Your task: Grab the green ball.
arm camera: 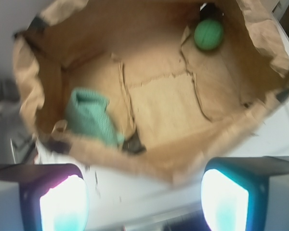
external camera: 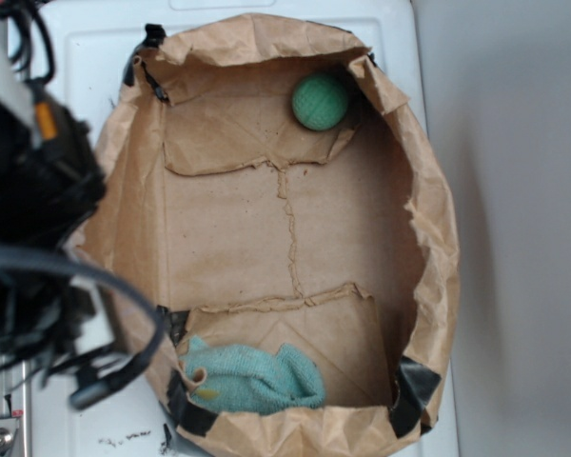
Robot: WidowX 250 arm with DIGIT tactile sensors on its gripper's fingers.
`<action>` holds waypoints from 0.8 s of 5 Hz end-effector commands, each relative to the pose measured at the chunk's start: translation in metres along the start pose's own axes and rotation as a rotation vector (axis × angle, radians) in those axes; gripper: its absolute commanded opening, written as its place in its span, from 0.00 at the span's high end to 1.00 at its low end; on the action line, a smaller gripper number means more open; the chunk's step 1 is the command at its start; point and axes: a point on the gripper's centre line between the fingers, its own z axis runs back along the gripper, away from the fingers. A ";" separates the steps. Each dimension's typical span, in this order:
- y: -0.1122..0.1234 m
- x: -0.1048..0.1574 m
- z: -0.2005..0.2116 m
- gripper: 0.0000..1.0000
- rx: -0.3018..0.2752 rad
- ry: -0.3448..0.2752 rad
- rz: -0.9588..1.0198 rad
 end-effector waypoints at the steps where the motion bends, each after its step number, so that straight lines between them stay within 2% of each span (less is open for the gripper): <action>1: 0.008 0.023 -0.028 0.00 0.050 -0.119 0.053; 2: 0.004 0.033 -0.041 0.00 0.081 -0.170 0.059; 3: 0.002 0.054 -0.060 0.00 0.145 -0.204 0.109; 4: 0.005 0.065 -0.072 0.00 0.191 -0.217 0.133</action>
